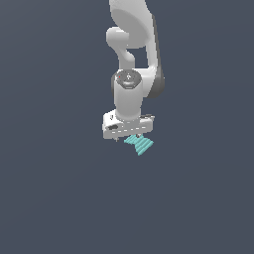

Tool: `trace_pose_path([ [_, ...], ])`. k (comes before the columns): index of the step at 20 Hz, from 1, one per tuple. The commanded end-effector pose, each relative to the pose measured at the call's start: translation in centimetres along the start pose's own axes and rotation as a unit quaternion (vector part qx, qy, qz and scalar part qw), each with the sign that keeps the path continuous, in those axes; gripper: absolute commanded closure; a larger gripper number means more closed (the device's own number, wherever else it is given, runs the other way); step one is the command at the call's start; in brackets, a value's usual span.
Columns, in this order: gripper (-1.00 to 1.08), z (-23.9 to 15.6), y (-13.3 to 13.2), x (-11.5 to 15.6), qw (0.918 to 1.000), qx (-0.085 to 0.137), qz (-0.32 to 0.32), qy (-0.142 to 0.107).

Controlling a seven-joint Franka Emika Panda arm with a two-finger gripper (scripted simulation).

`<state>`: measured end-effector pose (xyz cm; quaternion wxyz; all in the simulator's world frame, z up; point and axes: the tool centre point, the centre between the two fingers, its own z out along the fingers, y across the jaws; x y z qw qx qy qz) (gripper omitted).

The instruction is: Pick up the object and move it to a goal position.

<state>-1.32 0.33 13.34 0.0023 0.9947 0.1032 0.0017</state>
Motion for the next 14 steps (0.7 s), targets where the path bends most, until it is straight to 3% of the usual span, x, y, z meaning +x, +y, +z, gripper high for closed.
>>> trace_pose_path([
  [1,-0.92,1.0,-1.0,-0.5,0.9993,-0.001,-0.038,-0.001],
  [5,-0.92,2.8,-2.8,-1.5,0.994,-0.001,-0.11,-0.001],
  [14,-0.92,5.6,-6.0,-3.4,0.9737,0.001,-0.228,-0.001],
])
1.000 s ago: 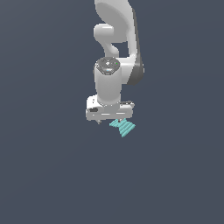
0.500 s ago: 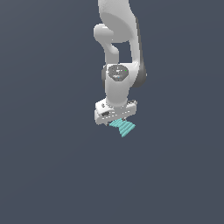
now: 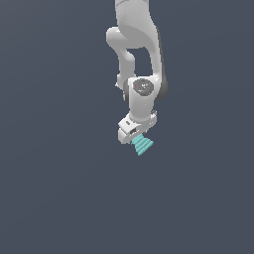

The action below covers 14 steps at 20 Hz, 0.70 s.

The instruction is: Pick up the object and move it to a goal position.

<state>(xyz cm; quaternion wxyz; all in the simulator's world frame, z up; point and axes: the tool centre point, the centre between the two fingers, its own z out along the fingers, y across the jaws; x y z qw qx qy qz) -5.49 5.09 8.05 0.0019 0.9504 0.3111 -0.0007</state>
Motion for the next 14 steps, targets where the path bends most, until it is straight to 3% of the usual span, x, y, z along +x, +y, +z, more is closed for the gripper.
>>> trace_pose_path([
  [1,-0.92,0.5,-0.8,-0.1,0.9997,0.0,-0.025,0.001],
  [14,-0.92,1.7,-1.7,-0.3,0.9985,0.002,-0.055,0.001],
])
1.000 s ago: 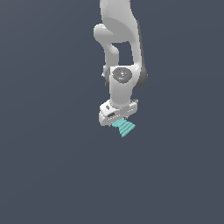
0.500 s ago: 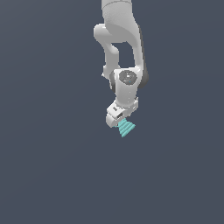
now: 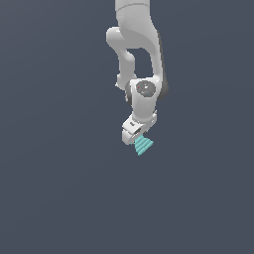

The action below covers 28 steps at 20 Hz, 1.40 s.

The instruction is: Pick up the object and move it to a goal position.

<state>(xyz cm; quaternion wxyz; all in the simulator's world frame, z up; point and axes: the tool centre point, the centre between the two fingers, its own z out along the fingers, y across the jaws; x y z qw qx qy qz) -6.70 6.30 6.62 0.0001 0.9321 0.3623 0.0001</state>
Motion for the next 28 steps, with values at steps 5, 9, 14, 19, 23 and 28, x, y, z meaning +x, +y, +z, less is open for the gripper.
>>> trace_pose_path([
  [5,-0.92,2.4,-0.1,-0.1,1.0,0.0,-0.002,0.0],
  [9,-0.92,4.1,-0.1,-0.1,1.0,0.0,-0.003,0.0],
  [14,-0.92,4.8,-0.1,-0.1,1.0,0.0,-0.003,0.0],
  [19,1.08,4.8,-0.1,-0.1,1.0,0.0,-0.003,0.0],
  [23,1.08,4.8,-0.1,-0.1,1.0,0.0,-0.003,0.0],
  [28,1.08,3.4,0.1,0.1,1.0,-0.004,-0.002,0.004],
])
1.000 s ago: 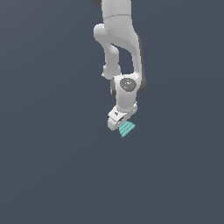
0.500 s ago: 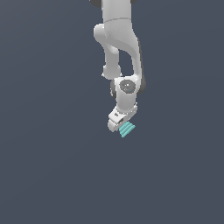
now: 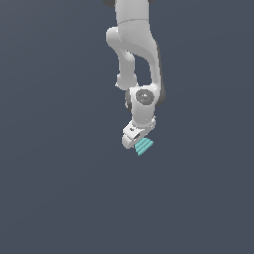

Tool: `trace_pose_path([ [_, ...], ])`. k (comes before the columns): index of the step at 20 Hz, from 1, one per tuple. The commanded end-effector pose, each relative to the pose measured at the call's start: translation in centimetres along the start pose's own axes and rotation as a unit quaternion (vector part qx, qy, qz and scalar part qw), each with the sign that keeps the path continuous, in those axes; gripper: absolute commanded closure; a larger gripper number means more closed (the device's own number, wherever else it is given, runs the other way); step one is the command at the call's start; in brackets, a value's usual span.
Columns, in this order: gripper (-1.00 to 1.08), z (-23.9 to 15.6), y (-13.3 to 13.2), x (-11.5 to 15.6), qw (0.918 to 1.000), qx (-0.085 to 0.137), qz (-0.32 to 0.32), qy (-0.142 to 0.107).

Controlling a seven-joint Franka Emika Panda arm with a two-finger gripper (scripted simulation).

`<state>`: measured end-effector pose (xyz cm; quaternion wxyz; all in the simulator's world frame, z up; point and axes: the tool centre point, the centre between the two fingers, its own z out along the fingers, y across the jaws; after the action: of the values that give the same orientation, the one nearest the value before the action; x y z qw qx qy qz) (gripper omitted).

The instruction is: Pick up the object and move it to a goal position.

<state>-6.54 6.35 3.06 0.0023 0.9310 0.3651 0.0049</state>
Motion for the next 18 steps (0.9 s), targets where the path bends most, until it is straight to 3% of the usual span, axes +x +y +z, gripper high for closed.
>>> trace_pose_path([
  [1,1.08,-0.4,0.2,-0.1,1.0,0.0,0.001,0.0],
  [9,1.08,-4.1,1.7,-0.2,1.0,0.001,0.0,0.0],
  [18,1.08,-12.0,5.1,-0.4,1.0,0.002,-0.001,-0.001],
])
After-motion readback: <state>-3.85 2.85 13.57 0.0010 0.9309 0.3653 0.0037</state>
